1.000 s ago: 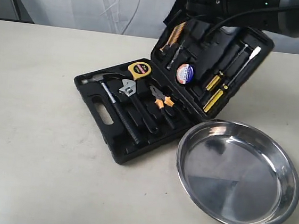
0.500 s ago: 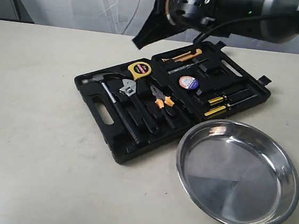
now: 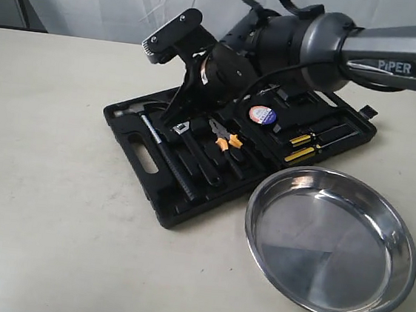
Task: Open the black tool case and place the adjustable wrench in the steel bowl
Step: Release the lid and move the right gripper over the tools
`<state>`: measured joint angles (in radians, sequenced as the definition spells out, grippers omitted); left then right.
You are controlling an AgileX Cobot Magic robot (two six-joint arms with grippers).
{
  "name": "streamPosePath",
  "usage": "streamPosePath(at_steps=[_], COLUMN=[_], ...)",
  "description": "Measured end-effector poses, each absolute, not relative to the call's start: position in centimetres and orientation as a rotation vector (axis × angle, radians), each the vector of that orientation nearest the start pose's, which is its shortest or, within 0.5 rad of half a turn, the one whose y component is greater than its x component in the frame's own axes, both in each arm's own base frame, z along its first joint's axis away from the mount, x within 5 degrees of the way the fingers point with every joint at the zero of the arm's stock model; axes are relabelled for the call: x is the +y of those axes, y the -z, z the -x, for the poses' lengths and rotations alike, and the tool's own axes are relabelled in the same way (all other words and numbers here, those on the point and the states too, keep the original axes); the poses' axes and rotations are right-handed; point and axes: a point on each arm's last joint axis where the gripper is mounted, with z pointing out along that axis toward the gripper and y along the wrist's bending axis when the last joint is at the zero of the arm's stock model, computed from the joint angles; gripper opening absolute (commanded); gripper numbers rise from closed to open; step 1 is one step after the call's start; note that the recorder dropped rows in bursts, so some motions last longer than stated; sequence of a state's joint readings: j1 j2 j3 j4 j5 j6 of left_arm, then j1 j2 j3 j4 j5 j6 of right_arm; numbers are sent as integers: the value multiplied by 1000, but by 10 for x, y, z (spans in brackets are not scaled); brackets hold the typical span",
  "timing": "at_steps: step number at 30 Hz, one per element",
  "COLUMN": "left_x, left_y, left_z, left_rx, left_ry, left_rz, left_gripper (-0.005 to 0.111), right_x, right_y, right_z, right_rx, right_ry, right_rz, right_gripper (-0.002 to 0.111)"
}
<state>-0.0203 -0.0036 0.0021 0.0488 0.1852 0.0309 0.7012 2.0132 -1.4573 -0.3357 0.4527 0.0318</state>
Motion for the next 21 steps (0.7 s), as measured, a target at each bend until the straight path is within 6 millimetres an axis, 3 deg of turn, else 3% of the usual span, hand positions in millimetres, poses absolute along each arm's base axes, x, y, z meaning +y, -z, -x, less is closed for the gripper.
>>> streamPosePath(at_steps=[7,11,14,16,21], left_x=[0,0,0,0,0], left_y=[-196,-196,-196,-196,-196], left_z=[-56,-56,-56,-56,-56], left_rx=[1666,1666,1666,1666,1666], left_ry=[-52,-52,-52,-52,-52], left_rz=[-76,-76,-76,-76,-76], left_gripper=[0,0,0,0,0], right_x=[269,256,235,216,192], right_y=[-204,-213,-217,-219,-228], right_z=[-318,-308,-318,-336,-371], right_rx=[2469,2550,2593,2580,2427], right_ry=[-151,-146,-66,1,-69], right_rz=[1166,1136,1032,918,670], right_gripper=[0,0,0,0,0])
